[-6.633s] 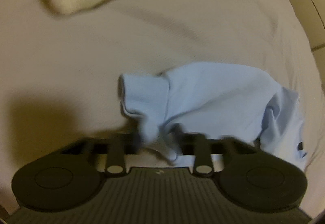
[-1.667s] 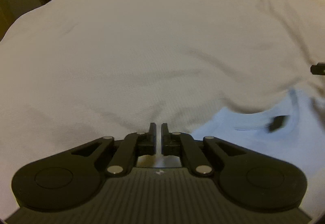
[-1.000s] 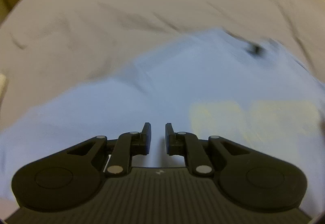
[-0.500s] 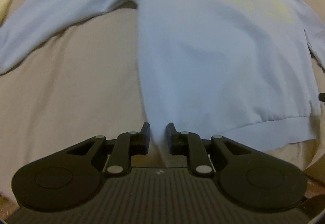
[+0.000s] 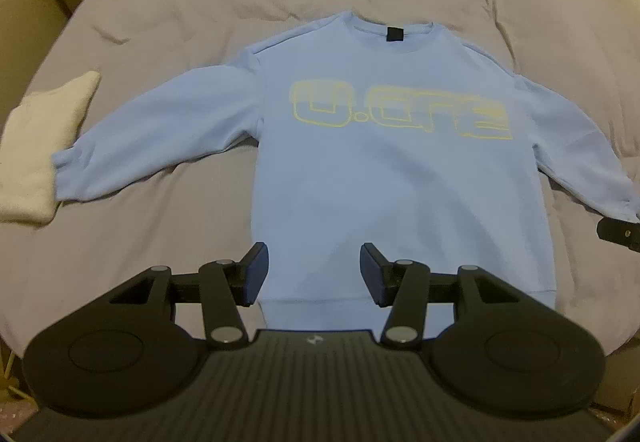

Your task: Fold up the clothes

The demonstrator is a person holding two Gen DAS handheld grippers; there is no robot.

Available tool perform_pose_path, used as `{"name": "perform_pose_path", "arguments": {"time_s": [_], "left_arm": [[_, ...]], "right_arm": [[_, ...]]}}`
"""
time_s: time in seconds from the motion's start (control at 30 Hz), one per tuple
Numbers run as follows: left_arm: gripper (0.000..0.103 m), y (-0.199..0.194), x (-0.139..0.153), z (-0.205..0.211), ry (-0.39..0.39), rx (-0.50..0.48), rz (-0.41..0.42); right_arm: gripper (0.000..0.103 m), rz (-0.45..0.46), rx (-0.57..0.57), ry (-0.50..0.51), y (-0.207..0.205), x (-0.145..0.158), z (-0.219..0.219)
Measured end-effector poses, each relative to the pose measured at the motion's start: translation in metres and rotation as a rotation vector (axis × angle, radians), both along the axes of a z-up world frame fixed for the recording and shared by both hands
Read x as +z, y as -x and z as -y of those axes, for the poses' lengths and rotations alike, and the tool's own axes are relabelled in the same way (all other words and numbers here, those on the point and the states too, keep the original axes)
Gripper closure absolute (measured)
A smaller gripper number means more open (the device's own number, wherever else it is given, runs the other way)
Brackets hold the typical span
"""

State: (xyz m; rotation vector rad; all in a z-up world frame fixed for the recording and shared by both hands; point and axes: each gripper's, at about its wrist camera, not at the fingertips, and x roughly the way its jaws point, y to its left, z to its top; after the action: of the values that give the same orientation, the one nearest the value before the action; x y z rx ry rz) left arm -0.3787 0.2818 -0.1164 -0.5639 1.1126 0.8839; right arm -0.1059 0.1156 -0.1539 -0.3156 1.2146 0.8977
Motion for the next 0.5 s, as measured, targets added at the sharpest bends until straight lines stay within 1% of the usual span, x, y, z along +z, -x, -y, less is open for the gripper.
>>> {"name": "perform_pose_path", "arguments": {"time_s": [0.2,0.4,0.5], "left_arm": [[0.056,0.002,0.028,0.058,-0.036,0.021,0.029],[0.055,0.005,0.040,0.096,-0.080,0.034,0.044],[0.051,0.008,0.045,0.111,-0.096,0.045,0.043]], "right_arm": [[0.014,0.010,0.033,-0.007,0.005,0.019,0.043],[0.014,0.046,0.096,-0.024,0.010,0.030,0.071],[0.014,0.057,0.124,-0.036,0.013,0.035,0.081]]}}
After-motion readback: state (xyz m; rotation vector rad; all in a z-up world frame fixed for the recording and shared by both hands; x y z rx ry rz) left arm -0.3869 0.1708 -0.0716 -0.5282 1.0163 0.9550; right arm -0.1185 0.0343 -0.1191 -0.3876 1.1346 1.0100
